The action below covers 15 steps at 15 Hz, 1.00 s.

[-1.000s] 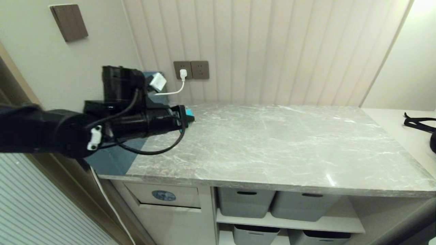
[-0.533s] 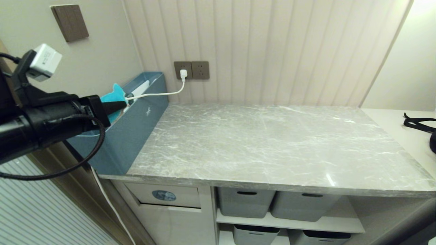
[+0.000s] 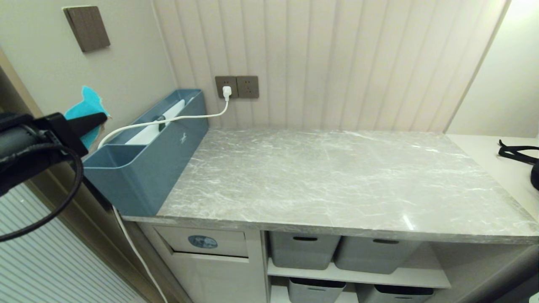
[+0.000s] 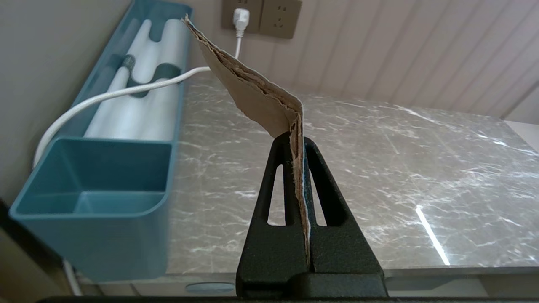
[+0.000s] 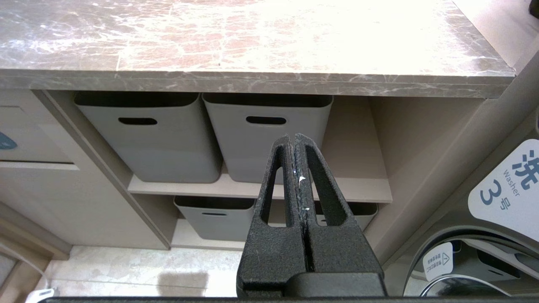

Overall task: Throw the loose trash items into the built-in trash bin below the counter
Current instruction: Put the garbage in the trash can

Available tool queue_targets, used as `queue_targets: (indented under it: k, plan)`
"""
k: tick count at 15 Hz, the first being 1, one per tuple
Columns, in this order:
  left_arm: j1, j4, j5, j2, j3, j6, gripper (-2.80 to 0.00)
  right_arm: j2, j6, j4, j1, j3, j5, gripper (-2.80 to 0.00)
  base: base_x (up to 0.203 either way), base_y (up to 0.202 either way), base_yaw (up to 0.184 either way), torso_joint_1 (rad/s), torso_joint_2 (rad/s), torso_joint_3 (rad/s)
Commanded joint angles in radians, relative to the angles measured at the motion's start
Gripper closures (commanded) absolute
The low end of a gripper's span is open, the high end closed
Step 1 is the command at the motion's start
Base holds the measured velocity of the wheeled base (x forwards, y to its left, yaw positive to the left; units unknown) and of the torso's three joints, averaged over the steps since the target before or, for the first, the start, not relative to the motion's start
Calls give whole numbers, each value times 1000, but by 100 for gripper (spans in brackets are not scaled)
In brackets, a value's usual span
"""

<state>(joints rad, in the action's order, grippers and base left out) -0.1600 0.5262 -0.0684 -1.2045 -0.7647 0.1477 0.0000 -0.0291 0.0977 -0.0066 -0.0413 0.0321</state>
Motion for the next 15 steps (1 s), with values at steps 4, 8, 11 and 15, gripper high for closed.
queue_targets:
  k: [4, 8, 11, 15]
  plan:
    - [-1, -3, 4, 39, 41, 1, 0, 2, 3, 1, 0, 0, 0, 0, 0, 0, 0, 0, 0, 0]
    - [0, -4, 16, 61, 54, -28, 0, 2, 3, 1, 0, 1, 0, 0, 0, 0, 0, 0, 0, 0]
    - [-1, -6, 16, 77, 54, -29, 0, 2, 0, 1, 0, 1, 0, 0, 0, 0, 0, 0, 0, 0]
    - [2, -10, 25, 109, 86, -27, 0, 2, -19, 1, 0, 0, 2, 0, 0, 0, 0, -145, 315, 170]
